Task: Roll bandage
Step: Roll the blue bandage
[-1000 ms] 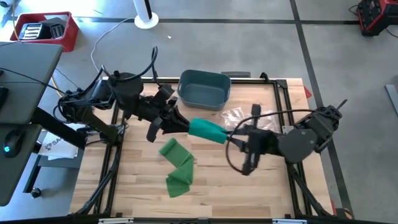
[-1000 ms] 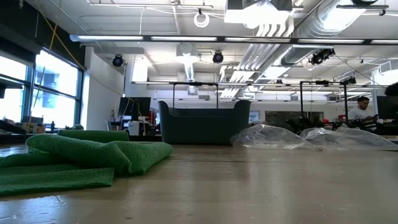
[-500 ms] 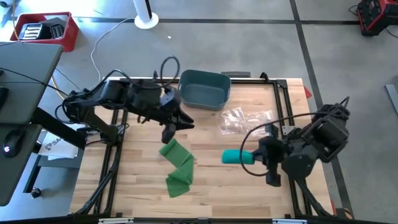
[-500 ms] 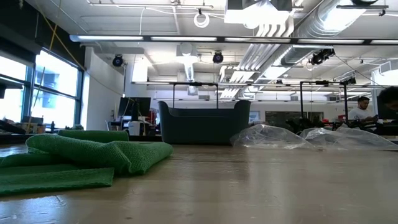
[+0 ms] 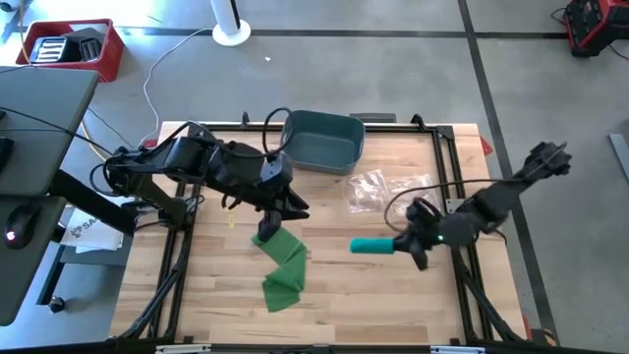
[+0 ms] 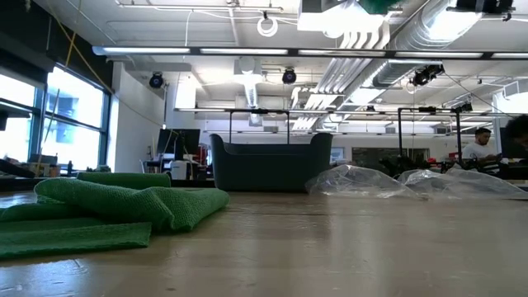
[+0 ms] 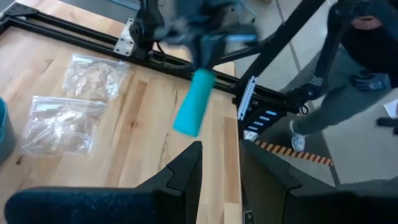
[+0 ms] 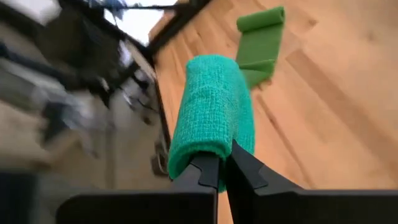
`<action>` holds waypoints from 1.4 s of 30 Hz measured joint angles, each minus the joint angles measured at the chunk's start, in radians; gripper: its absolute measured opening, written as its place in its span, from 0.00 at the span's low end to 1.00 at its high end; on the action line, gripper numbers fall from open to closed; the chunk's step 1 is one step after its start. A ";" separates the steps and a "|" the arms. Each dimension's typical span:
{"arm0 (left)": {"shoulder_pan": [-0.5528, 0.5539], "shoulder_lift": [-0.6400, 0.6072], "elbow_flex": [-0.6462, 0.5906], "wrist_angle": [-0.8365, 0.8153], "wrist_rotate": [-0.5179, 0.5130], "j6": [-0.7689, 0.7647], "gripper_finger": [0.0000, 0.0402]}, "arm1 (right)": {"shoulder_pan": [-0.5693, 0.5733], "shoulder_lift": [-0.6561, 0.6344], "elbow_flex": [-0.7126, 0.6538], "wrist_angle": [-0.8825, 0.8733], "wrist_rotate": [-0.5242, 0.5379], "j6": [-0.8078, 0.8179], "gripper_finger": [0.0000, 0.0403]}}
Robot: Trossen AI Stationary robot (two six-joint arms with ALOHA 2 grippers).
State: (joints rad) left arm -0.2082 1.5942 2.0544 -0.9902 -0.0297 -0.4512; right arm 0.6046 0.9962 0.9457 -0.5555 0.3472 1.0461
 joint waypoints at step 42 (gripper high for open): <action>0.054 0.044 0.000 0.008 -0.016 -0.090 0.25 | -0.291 0.077 -0.468 0.099 -0.511 -0.171 0.43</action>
State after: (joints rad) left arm -0.1547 1.6379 2.0544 -0.9825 -0.0455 -0.5408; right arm 0.3138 1.0735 0.4777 -0.4561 -0.1640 0.8752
